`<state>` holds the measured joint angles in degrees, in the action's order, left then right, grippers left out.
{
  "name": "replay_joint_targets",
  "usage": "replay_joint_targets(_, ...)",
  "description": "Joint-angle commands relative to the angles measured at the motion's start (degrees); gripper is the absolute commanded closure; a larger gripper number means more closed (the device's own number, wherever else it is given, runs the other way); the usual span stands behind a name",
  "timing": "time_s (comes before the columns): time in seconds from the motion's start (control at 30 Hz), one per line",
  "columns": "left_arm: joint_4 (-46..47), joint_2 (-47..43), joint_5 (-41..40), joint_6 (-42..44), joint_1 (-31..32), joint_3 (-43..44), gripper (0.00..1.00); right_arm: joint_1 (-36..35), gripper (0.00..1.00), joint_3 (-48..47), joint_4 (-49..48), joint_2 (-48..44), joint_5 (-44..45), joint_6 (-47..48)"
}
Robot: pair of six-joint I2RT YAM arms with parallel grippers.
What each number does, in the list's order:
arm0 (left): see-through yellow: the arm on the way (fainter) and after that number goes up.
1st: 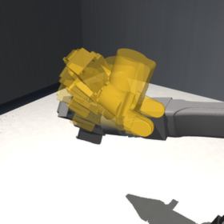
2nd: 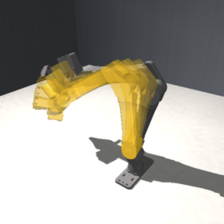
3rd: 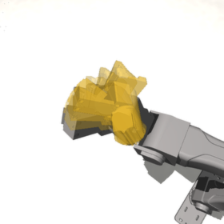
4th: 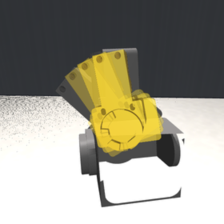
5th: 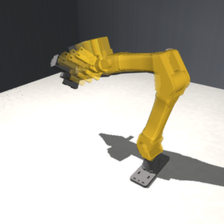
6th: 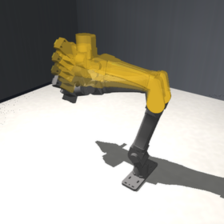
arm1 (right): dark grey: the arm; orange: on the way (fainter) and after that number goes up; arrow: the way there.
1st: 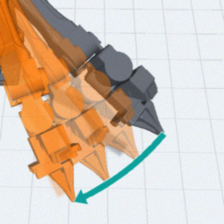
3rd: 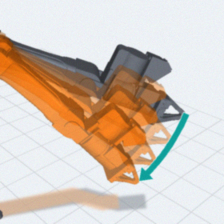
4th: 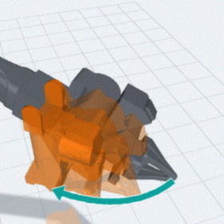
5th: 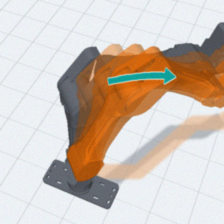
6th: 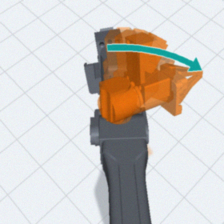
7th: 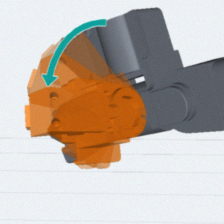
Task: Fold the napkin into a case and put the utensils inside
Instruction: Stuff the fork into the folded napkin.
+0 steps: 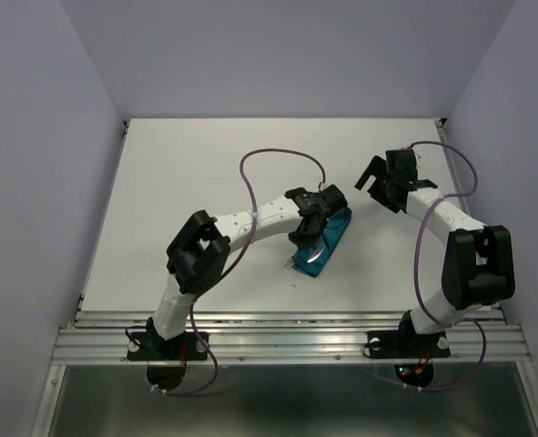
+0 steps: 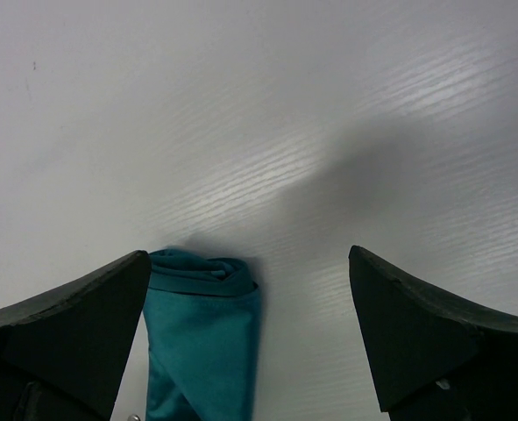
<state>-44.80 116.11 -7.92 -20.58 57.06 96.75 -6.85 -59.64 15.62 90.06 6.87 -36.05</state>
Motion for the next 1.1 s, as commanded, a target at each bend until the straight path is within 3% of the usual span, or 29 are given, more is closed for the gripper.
replay_joint_targets(0.0,-3.28,-0.1,-0.34,0.63,0.25,2.92,1.0,0.61,0.0,-2.5,-0.15,0.38,0.77,-0.33)
replay_joint_targets(0.53,-1.61,5.35,1.86,2.03,0.77,4.94,1.0,0.61,0.0,-2.15,-0.32,0.2,0.07,-0.42)
replay_joint_targets(1.07,-4.07,13.95,0.54,3.35,0.25,16.36,1.0,0.61,0.0,0.13,-3.13,0.72,-3.88,-0.95)
